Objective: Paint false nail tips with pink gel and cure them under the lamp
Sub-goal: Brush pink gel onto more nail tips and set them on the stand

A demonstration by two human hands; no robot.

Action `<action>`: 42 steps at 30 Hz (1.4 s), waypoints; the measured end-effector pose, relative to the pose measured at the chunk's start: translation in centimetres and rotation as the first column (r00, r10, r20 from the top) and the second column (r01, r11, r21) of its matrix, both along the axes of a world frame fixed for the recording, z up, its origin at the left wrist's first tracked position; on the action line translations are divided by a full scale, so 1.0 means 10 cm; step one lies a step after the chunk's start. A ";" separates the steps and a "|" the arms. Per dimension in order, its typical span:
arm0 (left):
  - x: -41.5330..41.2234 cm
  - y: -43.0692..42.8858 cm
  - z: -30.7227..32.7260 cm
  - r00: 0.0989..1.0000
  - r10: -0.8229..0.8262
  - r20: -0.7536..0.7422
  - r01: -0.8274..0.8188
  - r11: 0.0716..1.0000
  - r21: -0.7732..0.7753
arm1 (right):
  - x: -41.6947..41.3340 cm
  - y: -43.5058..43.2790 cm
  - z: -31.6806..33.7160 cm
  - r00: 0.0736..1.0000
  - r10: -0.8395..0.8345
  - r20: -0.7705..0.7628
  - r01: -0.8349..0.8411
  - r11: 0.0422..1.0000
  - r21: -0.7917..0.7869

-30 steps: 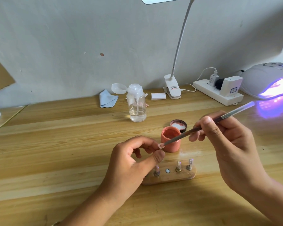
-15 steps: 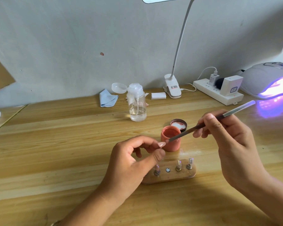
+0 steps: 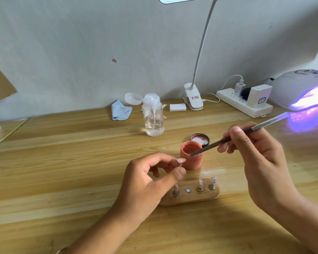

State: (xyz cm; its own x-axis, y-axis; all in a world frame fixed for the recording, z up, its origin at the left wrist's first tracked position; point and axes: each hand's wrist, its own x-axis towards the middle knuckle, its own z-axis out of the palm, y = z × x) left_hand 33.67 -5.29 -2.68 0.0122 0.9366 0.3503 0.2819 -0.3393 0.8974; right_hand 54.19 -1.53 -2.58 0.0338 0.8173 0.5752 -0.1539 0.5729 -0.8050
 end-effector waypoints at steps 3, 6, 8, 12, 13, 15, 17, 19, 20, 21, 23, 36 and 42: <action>0.01 0.00 0.01 1.000 0.004 0.010 -0.004 1.000 -0.005 | -0.01 -0.02 0.01 1.000 0.022 0.003 -0.022 0.999 0.033; 0.01 -0.01 0.01 1.000 0.009 0.022 -0.009 1.000 -0.013 | -0.04 -0.04 -0.01 0.997 0.070 0.029 -0.071 0.996 0.049; 0.01 -0.02 0.02 1.000 0.015 0.026 -0.014 1.000 -0.014 | -0.04 -0.03 -0.02 0.996 0.084 0.035 -0.086 0.995 0.052; 0.01 -0.01 0.02 1.000 0.006 0.015 -0.006 1.000 -0.016 | -0.01 -0.01 -0.01 1.000 0.025 -0.004 -0.025 0.999 0.040; 0.01 -0.01 0.02 1.000 0.007 0.011 -0.006 1.000 -0.015 | -0.01 -0.01 -0.01 1.000 0.015 -0.015 -0.014 0.999 0.035; 0.01 -0.01 0.01 1.000 0.011 0.007 -0.011 1.000 -0.013 | -0.01 -0.02 0.00 1.000 0.007 -0.012 -0.006 0.999 0.034; 0.01 -0.01 0.01 1.000 0.012 0.012 -0.012 1.000 -0.012 | -0.03 -0.04 0.00 1.000 0.021 0.009 -0.021 0.999 0.046; 0.02 0.00 0.01 1.000 0.009 0.017 -0.009 1.000 -0.013 | -0.06 -0.06 0.00 0.998 0.062 0.032 -0.064 0.996 0.059; 0.02 -0.01 0.02 1.000 0.011 0.020 -0.010 1.000 -0.014 | -0.06 -0.06 -0.01 0.996 0.081 0.041 -0.084 0.995 0.063; 0.02 -0.01 0.02 1.000 0.013 0.020 -0.013 1.000 -0.013 | -0.06 -0.06 -0.02 0.995 0.089 0.047 -0.092 0.994 0.062; 0.01 -0.01 0.02 1.000 0.011 0.015 -0.011 1.000 -0.015 | -0.05 -0.04 -0.01 0.997 0.059 0.039 -0.061 0.997 0.050; 0.01 0.00 0.00 1.000 0.005 0.012 -0.005 1.000 -0.006 | -0.05 -0.04 -0.01 0.999 0.048 0.023 -0.049 0.998 0.034; -0.01 0.00 -0.01 1.000 -0.002 -0.002 0.002 1.000 0.027 | -0.02 -0.02 0.03 0.998 -0.007 -0.057 0.006 1.000 -0.025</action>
